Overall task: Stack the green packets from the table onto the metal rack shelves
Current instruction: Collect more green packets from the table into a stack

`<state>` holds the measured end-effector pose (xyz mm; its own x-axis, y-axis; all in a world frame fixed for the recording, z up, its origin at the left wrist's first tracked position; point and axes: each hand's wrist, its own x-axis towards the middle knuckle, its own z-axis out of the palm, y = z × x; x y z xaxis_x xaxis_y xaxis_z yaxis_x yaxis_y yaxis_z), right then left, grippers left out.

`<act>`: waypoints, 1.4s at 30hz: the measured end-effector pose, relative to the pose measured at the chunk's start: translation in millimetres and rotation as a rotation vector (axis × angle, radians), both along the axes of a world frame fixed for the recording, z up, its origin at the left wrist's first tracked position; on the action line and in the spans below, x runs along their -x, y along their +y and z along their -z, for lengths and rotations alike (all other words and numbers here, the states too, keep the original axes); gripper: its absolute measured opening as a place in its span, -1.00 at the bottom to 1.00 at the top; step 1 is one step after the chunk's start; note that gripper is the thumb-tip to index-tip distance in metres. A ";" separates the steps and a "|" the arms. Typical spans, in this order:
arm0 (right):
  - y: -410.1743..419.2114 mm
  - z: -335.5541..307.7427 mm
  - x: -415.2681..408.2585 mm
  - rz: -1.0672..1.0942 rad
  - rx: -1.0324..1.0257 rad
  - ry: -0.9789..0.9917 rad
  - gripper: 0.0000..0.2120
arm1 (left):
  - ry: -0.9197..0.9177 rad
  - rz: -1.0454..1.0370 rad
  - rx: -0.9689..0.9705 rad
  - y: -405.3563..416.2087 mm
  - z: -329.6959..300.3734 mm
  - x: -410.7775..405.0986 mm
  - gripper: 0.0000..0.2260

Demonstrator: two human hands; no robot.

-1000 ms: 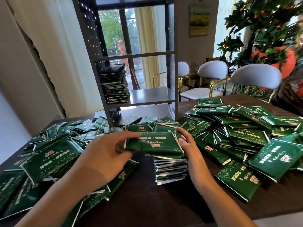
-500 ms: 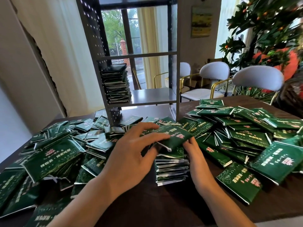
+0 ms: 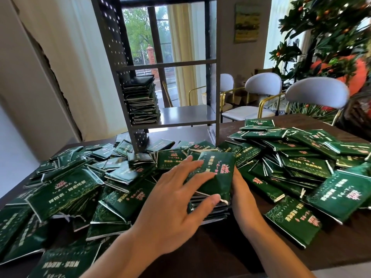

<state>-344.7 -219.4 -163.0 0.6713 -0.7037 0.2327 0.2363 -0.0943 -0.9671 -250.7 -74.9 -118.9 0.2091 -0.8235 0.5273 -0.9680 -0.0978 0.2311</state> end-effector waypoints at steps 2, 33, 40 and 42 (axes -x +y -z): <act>-0.4 0.8 -0.3 0.014 0.045 0.022 -0.64 | 0.012 -0.055 -0.005 -3.1 1.8 1.9 -0.53; -4.1 -28.9 101.2 0.262 0.620 1.360 -0.41 | 0.783 -0.086 -0.270 -40.9 -16.8 -0.4 -0.43; 11.6 -29.1 100.0 0.281 0.791 1.346 -0.45 | 0.790 -0.117 -0.290 -41.9 -23.6 1.4 -0.40; 13.0 -26.0 102.3 0.352 0.772 1.234 -0.50 | 0.797 -0.127 -0.288 -40.7 -24.8 3.0 -0.38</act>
